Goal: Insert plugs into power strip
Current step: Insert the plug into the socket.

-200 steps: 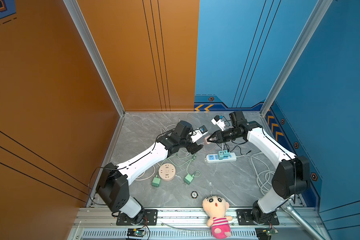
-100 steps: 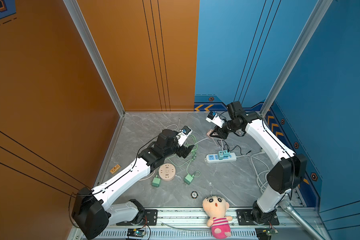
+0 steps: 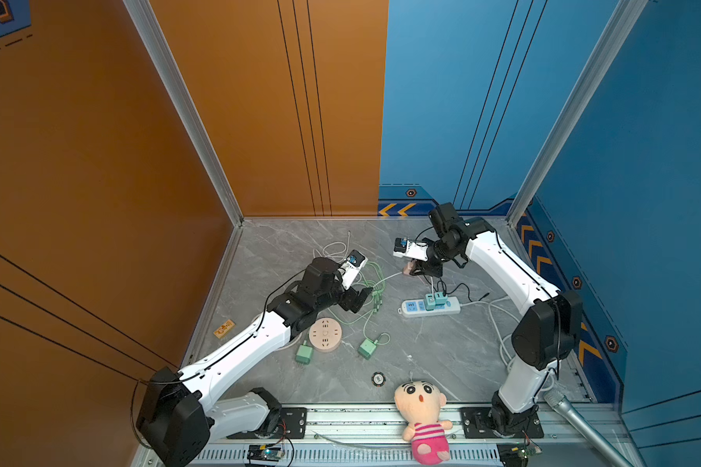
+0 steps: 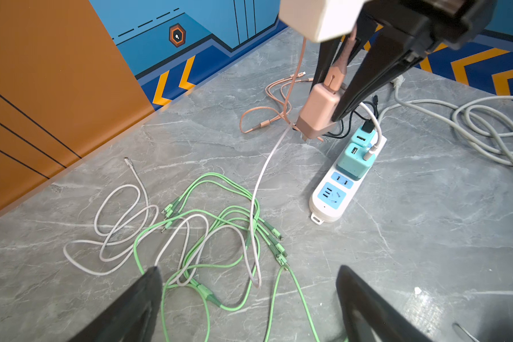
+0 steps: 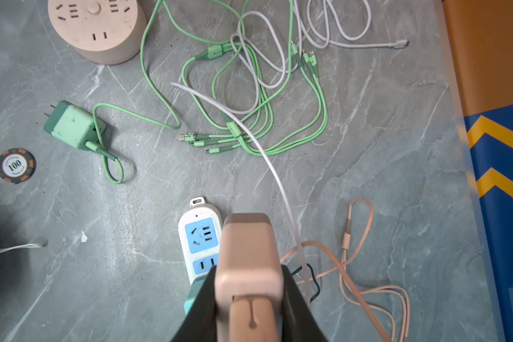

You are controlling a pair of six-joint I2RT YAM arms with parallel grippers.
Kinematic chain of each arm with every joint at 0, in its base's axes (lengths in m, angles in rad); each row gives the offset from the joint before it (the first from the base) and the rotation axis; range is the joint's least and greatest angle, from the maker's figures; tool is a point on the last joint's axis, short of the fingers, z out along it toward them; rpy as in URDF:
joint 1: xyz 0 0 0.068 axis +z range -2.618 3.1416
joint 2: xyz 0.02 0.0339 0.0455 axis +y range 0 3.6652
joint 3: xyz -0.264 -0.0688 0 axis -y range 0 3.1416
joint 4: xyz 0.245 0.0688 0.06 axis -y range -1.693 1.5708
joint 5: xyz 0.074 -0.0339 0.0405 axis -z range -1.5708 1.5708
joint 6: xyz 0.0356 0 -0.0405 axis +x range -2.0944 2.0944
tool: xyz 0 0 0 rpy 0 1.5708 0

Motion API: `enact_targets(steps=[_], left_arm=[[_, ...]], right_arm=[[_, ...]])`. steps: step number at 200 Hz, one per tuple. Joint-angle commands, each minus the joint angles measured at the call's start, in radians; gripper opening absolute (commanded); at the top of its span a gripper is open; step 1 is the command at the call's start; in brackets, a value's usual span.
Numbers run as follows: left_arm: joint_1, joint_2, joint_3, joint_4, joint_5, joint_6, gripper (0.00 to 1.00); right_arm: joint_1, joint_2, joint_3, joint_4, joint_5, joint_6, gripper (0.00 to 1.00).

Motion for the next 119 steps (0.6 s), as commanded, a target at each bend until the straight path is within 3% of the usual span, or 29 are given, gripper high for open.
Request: enact_targets(steps=[1, 27, 74, 119], left_arm=[[0.010, 0.024, -0.010, 0.021, 0.032, -0.022, 0.92], [0.012, 0.039, -0.012, 0.026, 0.045, -0.027, 0.92], [0.021, 0.047, -0.033, 0.053, 0.069, -0.039, 0.92], [0.027, 0.074, -0.037, 0.059, 0.104, -0.048, 0.92]], right_arm=[[0.053, 0.000, -0.034, -0.034, 0.129, -0.076, 0.00], [0.106, 0.013, -0.085, -0.030, 0.281, -0.107, 0.00], [0.143, 0.015, -0.157, -0.026, 0.346, -0.114, 0.00], [0.157, 0.036, -0.201, 0.006, 0.333, -0.122, 0.00]])
